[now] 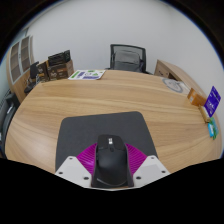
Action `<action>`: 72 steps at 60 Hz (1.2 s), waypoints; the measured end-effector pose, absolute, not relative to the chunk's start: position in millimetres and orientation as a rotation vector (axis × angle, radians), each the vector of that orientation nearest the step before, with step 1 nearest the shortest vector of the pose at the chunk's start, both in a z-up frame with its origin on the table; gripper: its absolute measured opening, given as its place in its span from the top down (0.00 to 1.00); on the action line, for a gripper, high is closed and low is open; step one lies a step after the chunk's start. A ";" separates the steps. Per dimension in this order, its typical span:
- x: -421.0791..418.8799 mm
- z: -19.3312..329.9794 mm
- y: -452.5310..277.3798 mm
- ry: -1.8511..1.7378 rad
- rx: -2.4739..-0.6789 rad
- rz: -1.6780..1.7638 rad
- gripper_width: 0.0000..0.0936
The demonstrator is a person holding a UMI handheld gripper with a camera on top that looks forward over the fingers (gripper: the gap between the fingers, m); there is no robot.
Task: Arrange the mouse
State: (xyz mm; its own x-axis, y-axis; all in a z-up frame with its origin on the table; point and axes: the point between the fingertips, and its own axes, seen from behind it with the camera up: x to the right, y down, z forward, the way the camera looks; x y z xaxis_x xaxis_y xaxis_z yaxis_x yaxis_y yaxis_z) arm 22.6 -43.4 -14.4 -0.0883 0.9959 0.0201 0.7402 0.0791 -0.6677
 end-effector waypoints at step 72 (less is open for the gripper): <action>335.7 241.7 -10.9 -1.646 -1.693 0.690 0.09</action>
